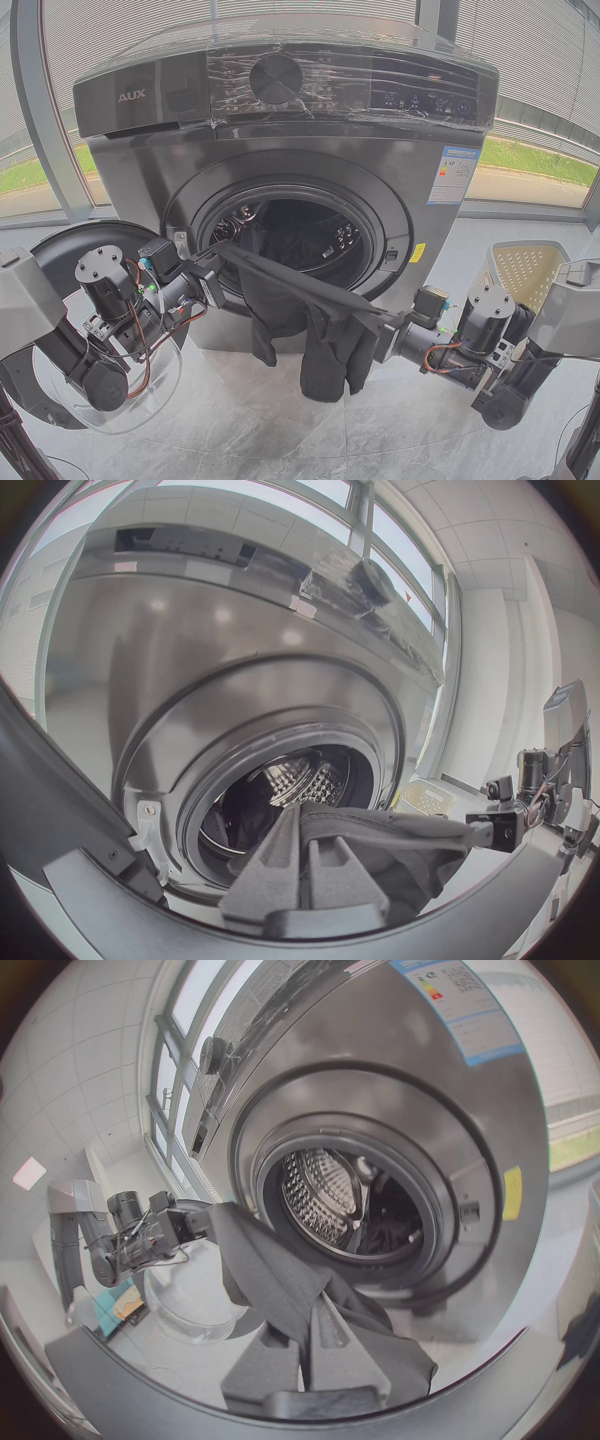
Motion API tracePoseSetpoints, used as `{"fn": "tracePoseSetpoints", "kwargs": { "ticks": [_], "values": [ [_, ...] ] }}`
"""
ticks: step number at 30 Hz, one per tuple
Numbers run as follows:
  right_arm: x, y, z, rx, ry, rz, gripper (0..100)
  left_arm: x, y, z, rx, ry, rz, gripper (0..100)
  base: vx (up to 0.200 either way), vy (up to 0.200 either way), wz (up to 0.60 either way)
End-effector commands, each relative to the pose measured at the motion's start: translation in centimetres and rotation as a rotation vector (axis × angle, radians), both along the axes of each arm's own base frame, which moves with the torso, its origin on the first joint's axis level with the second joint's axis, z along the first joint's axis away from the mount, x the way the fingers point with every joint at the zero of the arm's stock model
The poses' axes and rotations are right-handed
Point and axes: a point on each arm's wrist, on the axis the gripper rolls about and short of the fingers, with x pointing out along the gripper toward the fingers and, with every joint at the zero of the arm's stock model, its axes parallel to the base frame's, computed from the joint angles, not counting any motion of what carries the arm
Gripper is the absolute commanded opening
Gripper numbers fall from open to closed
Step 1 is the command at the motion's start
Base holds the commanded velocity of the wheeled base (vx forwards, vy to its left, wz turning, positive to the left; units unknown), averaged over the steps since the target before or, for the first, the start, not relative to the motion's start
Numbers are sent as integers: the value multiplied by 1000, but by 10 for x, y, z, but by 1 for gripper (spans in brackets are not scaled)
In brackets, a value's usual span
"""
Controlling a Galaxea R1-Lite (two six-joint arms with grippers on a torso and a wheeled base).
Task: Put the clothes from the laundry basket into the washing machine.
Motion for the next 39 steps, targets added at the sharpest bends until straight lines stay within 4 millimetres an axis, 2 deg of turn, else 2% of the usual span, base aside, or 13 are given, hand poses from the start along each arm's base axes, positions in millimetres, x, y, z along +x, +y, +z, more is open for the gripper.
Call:
{"fn": "tracePoseSetpoints", "kwargs": {
  "ticks": [1,5,10,14,20,28,31,35,39],
  "values": [
    [-29,-8,9,40,64,38,0,-11,2,23,-30,-71,-13,0,0,0,0],
    [-18,-4,17,68,24,21,0,-13,3,26,-34,-79,-11,0,0,0,0],
    [-15,2,23,88,-6,-27,0,-10,3,22,-30,-66,-7,0,0,0,0],
    [-23,8,24,88,-5,-2,0,-9,4,22,-31,-67,2,0,0,0,0],
    [-24,11,26,98,-14,10,0,-7,8,27,-38,-86,24,0,0,0,0],
    [-39,2,40,118,-26,87,0,3,17,24,-34,-81,65,0,0,0,0],
    [-31,-1,39,112,-36,54,0,4,16,24,-35,-82,65,0,0,0,0],
    [-17,-6,28,93,-14,4,0,3,15,25,-36,-85,60,0,0,0,0],
    [-15,-5,29,96,-19,3,0,1,15,26,-37,-86,54,0,0,0,0]
  ]
}}
